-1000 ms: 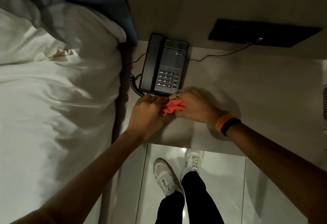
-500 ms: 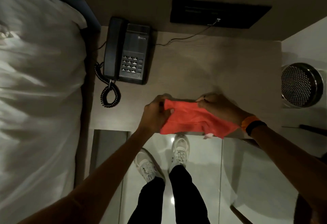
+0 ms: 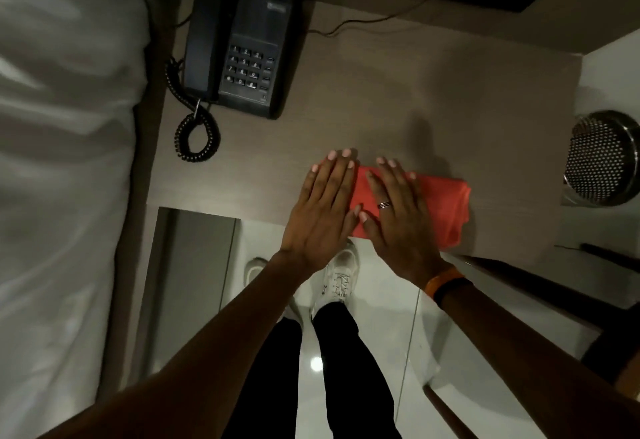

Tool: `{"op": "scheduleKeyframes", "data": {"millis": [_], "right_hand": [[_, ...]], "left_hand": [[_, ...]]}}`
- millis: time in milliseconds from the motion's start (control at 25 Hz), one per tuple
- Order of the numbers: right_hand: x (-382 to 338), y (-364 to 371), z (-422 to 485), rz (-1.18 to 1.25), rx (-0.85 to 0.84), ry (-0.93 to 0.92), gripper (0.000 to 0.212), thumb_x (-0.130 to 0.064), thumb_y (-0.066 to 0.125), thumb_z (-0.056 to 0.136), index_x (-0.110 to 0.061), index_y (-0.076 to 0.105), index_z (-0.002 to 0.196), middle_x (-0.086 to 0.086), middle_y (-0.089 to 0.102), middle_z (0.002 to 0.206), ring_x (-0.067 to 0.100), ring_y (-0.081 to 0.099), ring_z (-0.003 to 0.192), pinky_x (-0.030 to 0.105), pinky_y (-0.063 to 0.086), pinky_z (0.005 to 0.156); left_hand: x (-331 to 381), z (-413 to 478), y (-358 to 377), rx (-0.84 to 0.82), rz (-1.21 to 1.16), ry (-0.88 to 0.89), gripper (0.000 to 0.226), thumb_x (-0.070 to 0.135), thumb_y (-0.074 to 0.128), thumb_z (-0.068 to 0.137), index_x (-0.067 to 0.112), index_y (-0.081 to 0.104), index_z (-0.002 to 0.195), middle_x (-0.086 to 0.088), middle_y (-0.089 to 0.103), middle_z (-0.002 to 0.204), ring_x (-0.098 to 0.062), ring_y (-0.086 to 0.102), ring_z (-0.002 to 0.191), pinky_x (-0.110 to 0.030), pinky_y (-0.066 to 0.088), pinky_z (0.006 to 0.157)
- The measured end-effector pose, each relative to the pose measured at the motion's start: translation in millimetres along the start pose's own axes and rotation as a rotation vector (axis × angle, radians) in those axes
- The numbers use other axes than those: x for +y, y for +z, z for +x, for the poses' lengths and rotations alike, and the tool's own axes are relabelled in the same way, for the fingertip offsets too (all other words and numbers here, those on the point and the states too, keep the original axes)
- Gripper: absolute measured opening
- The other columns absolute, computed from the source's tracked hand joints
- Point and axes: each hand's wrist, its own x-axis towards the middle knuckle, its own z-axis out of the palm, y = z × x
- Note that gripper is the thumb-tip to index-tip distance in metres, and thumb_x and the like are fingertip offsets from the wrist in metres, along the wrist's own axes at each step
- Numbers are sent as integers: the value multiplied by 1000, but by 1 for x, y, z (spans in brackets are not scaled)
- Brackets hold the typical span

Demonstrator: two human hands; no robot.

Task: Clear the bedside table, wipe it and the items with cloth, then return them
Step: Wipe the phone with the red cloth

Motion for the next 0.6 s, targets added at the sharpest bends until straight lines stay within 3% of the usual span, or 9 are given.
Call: {"op": "scheduleKeyframes", "data": {"millis": [120,280,440,600], "right_hand": [[-15,-26,30,40,114,-36,61,-43,34,105,-12,27,157,9,16,169,24,9,159,54,18,127],[-81,-82,105,86,250,-167,64,-45,40,102,-13,30,156,12,19,168,29,14,158,53,13,128],[-195,-141,172,79,408,-373,66,-50,41,103,-13,31,157,17,23,167,32,18,157,56,19,126],[-336,-187,197,165,441,-634,70,-55,38,103,-13,28,158,18,20,167,32,16,157,56,17,126]], "left_hand": [[-16,-6,-26,168,-117,-150,69,45,22,106,4,9,160,-15,4,170,-26,1,158,-42,1,130],[-67,-22,-91,354,-105,-391,68,40,31,107,2,13,160,-18,11,169,-28,5,158,-44,3,130],[-134,-66,-171,611,-46,-619,65,40,33,107,1,23,158,-17,23,166,-30,16,156,-48,13,128],[-197,-156,-245,868,-3,-870,63,37,35,107,0,25,157,-18,27,164,-33,20,155,-50,21,125]]}}
